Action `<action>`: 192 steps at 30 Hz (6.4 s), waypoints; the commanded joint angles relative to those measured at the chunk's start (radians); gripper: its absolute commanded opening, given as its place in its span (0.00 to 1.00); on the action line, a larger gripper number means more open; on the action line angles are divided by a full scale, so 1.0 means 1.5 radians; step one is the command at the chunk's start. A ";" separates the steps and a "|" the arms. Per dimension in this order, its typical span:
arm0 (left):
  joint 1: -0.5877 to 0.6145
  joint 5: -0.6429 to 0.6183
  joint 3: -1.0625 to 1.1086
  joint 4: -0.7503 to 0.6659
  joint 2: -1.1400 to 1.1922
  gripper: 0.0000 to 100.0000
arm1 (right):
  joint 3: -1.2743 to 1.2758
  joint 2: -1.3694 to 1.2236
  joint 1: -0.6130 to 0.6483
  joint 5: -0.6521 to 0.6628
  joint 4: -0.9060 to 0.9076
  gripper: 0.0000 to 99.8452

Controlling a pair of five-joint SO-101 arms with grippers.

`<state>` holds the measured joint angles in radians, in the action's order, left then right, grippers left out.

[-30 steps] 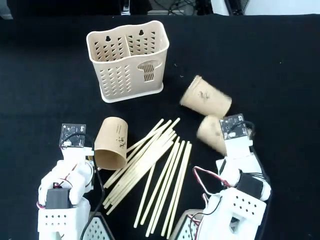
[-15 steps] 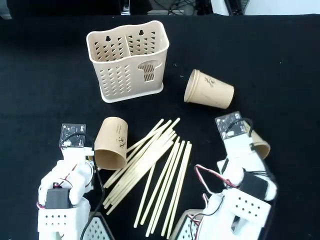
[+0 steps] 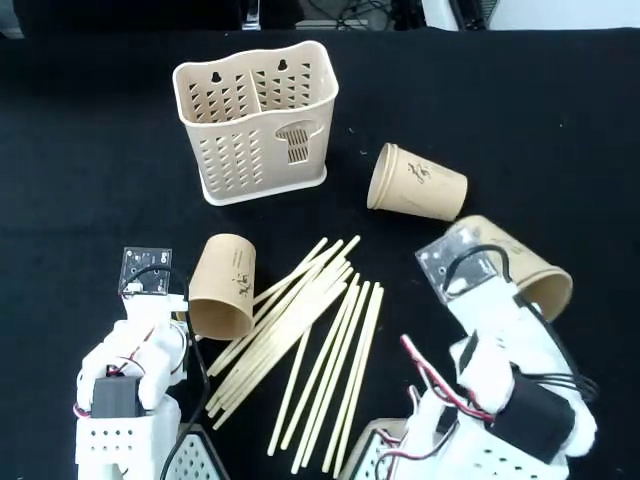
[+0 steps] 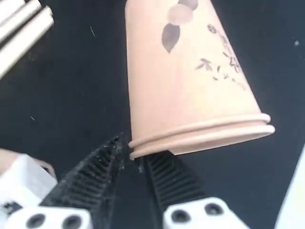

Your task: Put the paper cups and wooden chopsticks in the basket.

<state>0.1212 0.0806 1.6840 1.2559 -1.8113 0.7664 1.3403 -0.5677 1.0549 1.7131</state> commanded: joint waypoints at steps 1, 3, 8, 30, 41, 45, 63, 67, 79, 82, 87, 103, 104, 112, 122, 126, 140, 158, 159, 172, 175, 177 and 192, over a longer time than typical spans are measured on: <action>-0.004 -0.005 0.010 0.010 -0.005 0.03 | -0.033 -0.007 -0.090 0.094 -0.012 0.01; -0.004 -0.005 0.010 0.010 -0.005 0.03 | -0.037 -0.022 -0.133 0.130 -0.028 0.01; -0.004 -0.005 0.010 0.010 -0.005 0.03 | -0.088 -0.122 -0.193 0.132 -0.065 0.01; -0.007 -0.005 0.010 0.010 -0.005 0.03 | -0.294 -0.591 -0.209 0.133 0.032 0.01; -0.007 -0.005 0.010 0.010 -0.005 0.03 | -0.140 -0.591 -0.144 0.101 -0.087 0.01; -0.007 -0.005 0.010 0.010 -0.005 0.03 | -0.135 -0.595 -0.095 0.092 -0.093 0.01; -0.007 -0.005 0.010 0.010 -0.005 0.03 | -0.163 -0.591 0.079 -0.126 -0.163 0.19; -0.007 -0.005 0.010 0.010 -0.005 0.03 | -0.164 -0.591 0.080 -0.125 -0.164 0.17; -0.007 -0.005 0.010 0.010 -0.005 0.03 | -0.182 -0.590 0.098 -0.123 -0.162 0.01; -0.007 -0.005 0.010 0.010 -0.005 0.03 | -0.251 -0.590 0.071 -0.086 -0.099 0.01; -0.007 -0.005 0.010 0.010 -0.005 0.03 | -0.393 -0.592 0.023 0.010 0.038 0.01; -0.007 -0.005 0.010 0.010 -0.005 0.03 | -0.261 -0.602 -0.050 0.161 0.031 0.01; -0.007 -0.005 0.010 0.010 -0.005 0.03 | -0.249 -0.602 -0.049 0.161 0.031 0.01; -0.007 -0.005 0.010 0.010 -0.005 0.03 | -0.123 -0.597 0.005 0.145 -0.058 0.01; -0.007 -0.005 0.010 0.010 -0.005 0.03 | -0.125 -0.593 0.024 0.096 -0.087 0.22; -0.007 -0.005 0.010 0.010 -0.005 0.03 | -0.125 -0.562 0.043 0.083 -0.089 0.17; -0.007 -0.005 0.010 0.010 -0.005 0.03 | -0.167 -0.496 0.016 0.052 -0.125 0.01; -0.007 -0.005 0.010 0.010 -0.005 0.03 | -0.152 -0.590 0.001 0.072 -0.148 0.14; -0.007 -0.005 0.010 0.010 -0.005 0.03 | -0.153 -0.590 0.001 0.066 -0.148 0.17; -0.007 -0.005 0.010 0.010 -0.005 0.03 | -0.153 -0.362 0.092 -0.031 -0.147 0.17; -0.007 -0.005 0.010 0.010 -0.005 0.03 | -0.149 -0.298 0.122 -0.065 -0.146 0.17; -0.007 -0.005 0.010 0.010 -0.005 0.03 | -0.154 -0.272 0.128 -0.089 -0.138 0.17; -0.008 -0.005 0.010 0.010 -0.005 0.03 | -0.071 -0.059 0.358 -0.400 -0.096 0.01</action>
<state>0.1181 0.0806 1.6840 1.2559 -1.8113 0.6038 1.2144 -0.1596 0.4994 1.5612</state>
